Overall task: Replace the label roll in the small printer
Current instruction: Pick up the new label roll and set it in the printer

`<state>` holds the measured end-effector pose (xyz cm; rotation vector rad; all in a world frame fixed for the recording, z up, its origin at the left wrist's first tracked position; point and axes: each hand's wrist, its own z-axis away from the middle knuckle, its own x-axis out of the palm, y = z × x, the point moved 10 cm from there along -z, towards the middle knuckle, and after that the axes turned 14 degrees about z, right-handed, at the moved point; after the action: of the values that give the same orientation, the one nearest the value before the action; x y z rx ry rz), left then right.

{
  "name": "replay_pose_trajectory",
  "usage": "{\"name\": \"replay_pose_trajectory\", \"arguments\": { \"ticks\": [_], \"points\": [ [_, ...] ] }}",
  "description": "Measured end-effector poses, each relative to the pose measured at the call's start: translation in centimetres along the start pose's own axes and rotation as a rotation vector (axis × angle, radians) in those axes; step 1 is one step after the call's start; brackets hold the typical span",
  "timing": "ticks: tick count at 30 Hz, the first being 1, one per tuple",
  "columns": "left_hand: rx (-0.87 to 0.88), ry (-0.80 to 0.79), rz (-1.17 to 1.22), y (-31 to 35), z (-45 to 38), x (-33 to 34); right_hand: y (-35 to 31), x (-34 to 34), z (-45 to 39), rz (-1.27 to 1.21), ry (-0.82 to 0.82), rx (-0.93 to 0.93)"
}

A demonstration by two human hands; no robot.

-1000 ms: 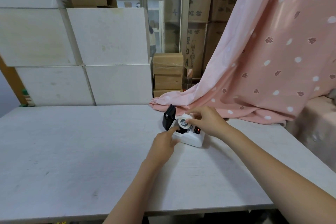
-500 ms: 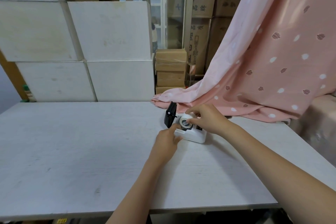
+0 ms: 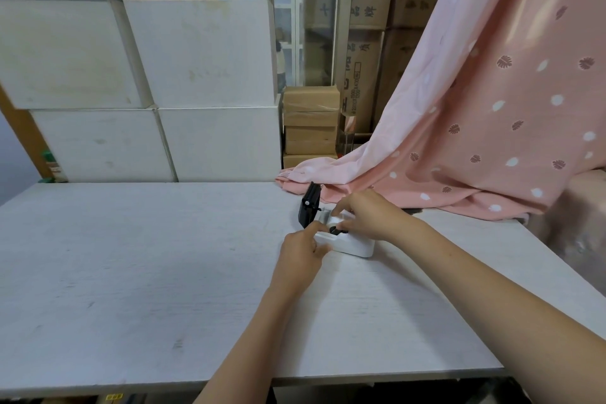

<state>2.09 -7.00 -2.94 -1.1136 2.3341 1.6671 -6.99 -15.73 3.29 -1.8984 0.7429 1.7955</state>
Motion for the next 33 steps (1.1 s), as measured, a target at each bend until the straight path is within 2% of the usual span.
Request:
{"name": "replay_pose_trajectory", "arguments": {
  "ticks": [9,17,26,28,33],
  "points": [
    [-0.006,-0.008,-0.037,-0.1,0.2,0.2,0.0,0.3,-0.2,0.015,-0.065,0.025],
    [0.056,-0.046,-0.173,1.3,0.7,0.6,0.1,0.5,-0.1,0.005,-0.1,0.038],
    [0.066,-0.107,-0.215,1.5,0.8,1.4,0.3,-0.6,0.8,0.023,-0.077,0.052],
    [0.067,-0.102,-0.215,1.4,0.8,1.4,0.8,-0.9,1.1,-0.048,-0.055,0.086],
    [0.061,-0.108,-0.227,1.4,0.8,1.4,1.9,-1.3,1.6,-0.416,0.032,0.208]
  ]
}}
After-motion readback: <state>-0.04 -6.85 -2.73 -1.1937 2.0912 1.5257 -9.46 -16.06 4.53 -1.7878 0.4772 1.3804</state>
